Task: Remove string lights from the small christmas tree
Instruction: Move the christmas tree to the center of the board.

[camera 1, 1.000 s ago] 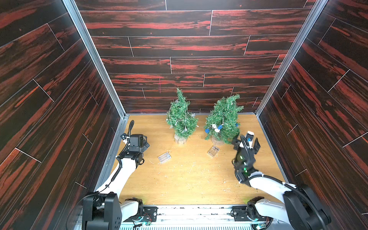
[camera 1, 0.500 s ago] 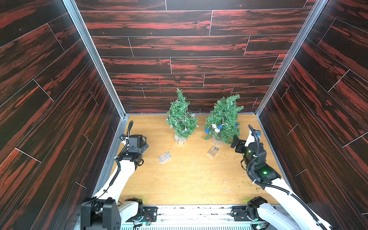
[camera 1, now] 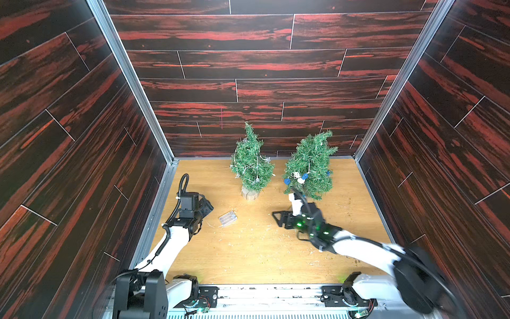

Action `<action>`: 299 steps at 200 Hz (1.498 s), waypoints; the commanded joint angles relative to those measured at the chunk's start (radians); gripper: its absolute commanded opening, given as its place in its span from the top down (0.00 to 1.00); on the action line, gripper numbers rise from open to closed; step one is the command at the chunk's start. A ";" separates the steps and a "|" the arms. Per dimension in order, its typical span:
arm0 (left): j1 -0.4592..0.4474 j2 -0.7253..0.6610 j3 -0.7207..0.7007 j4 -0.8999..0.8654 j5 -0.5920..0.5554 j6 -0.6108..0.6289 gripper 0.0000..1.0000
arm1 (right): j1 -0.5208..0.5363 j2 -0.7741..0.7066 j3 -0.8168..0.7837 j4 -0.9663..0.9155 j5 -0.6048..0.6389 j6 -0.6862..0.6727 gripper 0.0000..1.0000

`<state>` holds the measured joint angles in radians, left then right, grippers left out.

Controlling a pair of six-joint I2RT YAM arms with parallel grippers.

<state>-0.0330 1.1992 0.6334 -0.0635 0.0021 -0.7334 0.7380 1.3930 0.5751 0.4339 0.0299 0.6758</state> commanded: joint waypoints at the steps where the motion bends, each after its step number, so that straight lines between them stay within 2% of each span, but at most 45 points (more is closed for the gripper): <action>1: -0.004 0.038 0.004 0.122 0.076 -0.028 0.32 | 0.007 0.128 0.059 0.282 -0.021 0.096 0.23; 27: -0.022 0.113 0.022 0.223 0.088 -0.054 0.34 | 0.007 0.274 0.122 0.368 0.034 0.133 0.25; 76: -0.091 0.299 0.125 0.294 0.049 -0.049 0.37 | 0.003 0.486 0.227 0.473 0.123 0.180 0.36; 102: -0.114 0.388 0.169 0.356 0.054 -0.064 0.39 | -0.009 0.570 0.285 0.498 0.137 0.201 0.42; 127: -0.132 0.469 0.231 0.381 0.075 -0.061 0.40 | -0.029 0.640 0.350 0.496 0.131 0.212 0.43; 217: -0.171 0.698 0.385 0.425 0.113 -0.029 0.42 | -0.065 0.809 0.544 0.454 0.084 0.220 0.46; 249: -0.175 0.732 0.409 0.445 0.131 -0.032 0.43 | -0.057 0.837 0.572 0.445 0.065 0.215 0.53; 299: -0.174 0.735 0.403 0.459 0.139 -0.022 0.46 | -0.033 0.883 0.638 0.425 0.041 0.212 0.57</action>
<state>-0.2081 1.9301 1.0267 0.3714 0.1322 -0.7704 0.6846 2.2181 1.1725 0.8677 0.0948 0.8799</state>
